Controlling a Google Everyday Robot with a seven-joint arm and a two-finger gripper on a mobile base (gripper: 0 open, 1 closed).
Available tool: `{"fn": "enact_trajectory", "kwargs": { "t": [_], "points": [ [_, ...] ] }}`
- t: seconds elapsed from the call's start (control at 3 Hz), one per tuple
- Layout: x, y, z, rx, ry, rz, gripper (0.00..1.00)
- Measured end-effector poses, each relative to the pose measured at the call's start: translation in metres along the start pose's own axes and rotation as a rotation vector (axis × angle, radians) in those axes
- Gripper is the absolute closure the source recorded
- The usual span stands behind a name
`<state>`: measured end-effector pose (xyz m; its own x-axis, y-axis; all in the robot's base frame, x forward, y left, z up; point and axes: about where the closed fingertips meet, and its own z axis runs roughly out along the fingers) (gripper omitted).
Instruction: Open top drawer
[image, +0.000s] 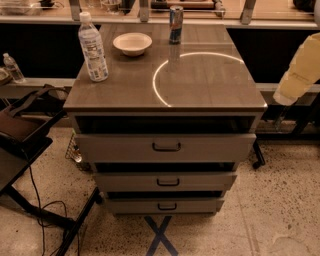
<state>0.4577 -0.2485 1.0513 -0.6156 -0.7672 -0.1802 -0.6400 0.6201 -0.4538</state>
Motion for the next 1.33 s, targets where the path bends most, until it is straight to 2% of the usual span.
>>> {"fn": "enact_trajectory", "kwargs": {
  "t": [0.33,0.67,1.0,1.33],
  "points": [
    [0.000,0.000,0.000,0.000,0.000,0.000,0.00],
    [-0.007,0.013,0.015,-0.027,-0.018,-0.038,0.00],
    [-0.010,0.044,0.041,-0.088,-0.049,-0.119,0.00],
    [-0.016,0.102,0.087,-0.171,-0.071,-0.277,0.00]
  ]
}}
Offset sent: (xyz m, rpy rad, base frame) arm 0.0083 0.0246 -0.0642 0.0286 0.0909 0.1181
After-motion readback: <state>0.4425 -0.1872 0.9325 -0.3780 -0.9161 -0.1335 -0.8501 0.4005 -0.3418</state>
